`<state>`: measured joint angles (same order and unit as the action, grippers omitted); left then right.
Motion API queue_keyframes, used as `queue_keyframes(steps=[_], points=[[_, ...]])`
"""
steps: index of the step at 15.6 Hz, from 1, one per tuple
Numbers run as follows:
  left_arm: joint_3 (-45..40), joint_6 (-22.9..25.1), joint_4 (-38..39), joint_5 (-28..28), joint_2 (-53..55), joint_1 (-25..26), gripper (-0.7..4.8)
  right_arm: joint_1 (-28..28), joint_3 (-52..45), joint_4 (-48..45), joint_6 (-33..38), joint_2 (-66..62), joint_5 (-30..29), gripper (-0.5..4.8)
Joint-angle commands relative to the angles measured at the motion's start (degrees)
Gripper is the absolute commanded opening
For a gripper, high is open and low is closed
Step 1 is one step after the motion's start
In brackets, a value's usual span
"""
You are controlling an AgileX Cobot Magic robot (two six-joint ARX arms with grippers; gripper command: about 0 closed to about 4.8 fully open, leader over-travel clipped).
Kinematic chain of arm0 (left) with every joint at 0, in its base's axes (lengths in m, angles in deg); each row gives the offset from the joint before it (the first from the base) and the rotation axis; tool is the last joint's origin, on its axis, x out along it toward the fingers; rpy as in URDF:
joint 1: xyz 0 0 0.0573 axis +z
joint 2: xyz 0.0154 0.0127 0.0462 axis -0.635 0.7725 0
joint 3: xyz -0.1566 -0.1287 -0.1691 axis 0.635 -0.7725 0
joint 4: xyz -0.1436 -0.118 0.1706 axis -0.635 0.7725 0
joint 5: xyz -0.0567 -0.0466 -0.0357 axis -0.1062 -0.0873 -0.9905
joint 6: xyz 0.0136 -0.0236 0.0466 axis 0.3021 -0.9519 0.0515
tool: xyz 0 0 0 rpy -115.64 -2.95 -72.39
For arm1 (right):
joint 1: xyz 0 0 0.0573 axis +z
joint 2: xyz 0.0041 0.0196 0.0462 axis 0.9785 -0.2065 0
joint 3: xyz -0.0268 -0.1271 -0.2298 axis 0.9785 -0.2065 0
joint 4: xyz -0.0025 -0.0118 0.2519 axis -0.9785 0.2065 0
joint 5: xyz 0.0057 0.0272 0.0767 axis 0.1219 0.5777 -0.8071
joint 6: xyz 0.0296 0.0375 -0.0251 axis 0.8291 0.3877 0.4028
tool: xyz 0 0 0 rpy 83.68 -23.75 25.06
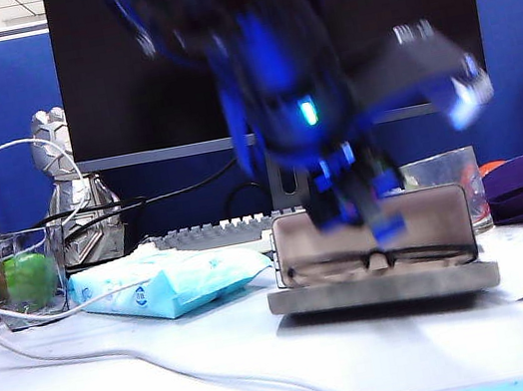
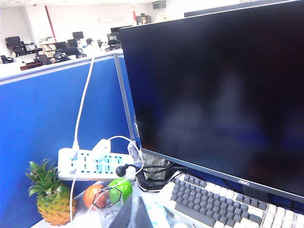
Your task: Pick up the glasses, fold the temples of the glasses, place the glasses into the glasses case, and finally close the glasses case.
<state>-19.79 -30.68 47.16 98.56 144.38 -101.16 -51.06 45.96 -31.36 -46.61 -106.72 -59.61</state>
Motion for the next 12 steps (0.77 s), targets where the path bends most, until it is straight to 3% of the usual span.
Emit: queue_keyframes(steps=[1, 5, 6, 7, 8, 10, 12], points=[[0.17, -4.66, 5.92, -3.78, -1.46, -0.07, 2.17, 0.04, 0.17, -1.01, -0.22, 0.09, 0.11, -0.05], [0.17, -12.2, 8.35, -3.61, -5.33, -0.04, 2.05, 0.04, 0.15, 2.08, -1.95, -0.02, 4.74, -0.05], [0.17, -16.33, 8.81, -3.58, -9.22, 0.04, 1.59, 0.04, 0.15, 6.25, -1.95, -0.48, 11.56, -0.05], [0.17, -18.75, 9.38, -3.58, -11.1, 0.22, 1.11, 0.04, 0.15, 8.37, -1.92, -1.11, 14.29, -0.05], [0.17, -24.15, 11.91, -3.83, -14.12, 0.85, -0.03, -0.02, 0.15, 11.3, -1.95, -2.75, 16.92, -0.05], [0.17, -32.24, 18.01, -5.66, -17.99, 2.67, -0.06, -0.15, 0.15, 13.9, -4.59, -6.43, 16.92, -0.05], [0.17, -37.2, 23.37, -11.8, -20.79, 5.35, -0.07, -0.31, 0.15, 15.56, -9.14, -10.62, 16.74, -0.05]])
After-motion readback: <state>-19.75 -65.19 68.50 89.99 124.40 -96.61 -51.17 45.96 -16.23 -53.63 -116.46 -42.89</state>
